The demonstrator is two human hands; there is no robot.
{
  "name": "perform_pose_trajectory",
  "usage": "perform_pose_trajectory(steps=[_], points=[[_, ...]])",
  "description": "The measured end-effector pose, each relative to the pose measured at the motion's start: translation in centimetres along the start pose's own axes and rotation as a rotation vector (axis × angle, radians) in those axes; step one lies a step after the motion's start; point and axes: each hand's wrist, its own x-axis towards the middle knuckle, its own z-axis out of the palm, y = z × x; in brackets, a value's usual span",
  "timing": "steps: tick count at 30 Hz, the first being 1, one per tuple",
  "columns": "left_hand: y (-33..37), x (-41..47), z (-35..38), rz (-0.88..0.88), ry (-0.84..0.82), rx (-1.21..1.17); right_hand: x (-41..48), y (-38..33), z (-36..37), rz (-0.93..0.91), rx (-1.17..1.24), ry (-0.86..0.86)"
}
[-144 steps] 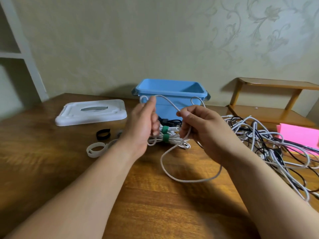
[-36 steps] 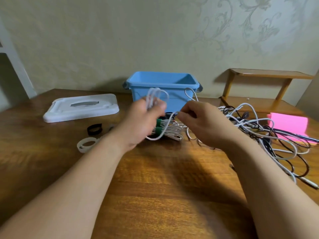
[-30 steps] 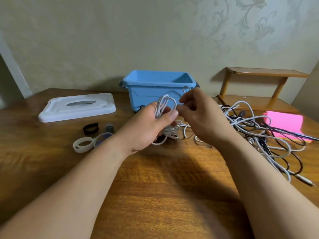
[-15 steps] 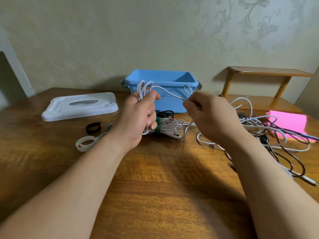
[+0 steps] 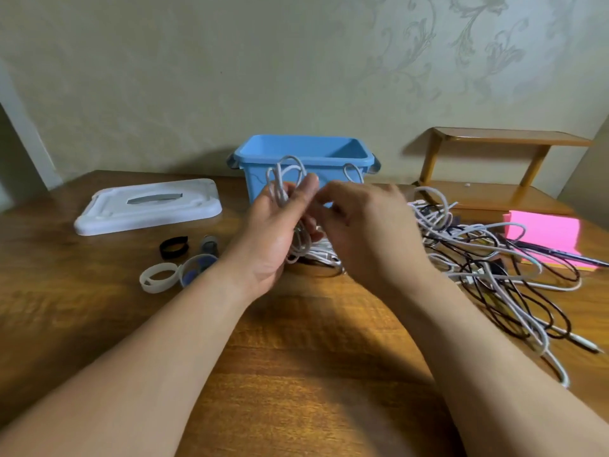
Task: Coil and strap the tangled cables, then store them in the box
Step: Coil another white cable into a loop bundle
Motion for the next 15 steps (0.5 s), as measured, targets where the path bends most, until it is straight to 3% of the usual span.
perform_pose_trajectory(steps=[8,13,15], points=[[-0.5,0.8,-0.3,0.022,0.168,-0.032,-0.4,-0.6,-0.4,0.135,-0.015,-0.376],[1.4,1.6,-2.2,0.002,0.281,-0.347,0.5,3.1,-2.5,0.304,-0.211,-0.378],[1.5,1.6,-2.7,-0.009,0.289,-0.329,0.7,4.3,-3.1,0.370,-0.221,-0.298]])
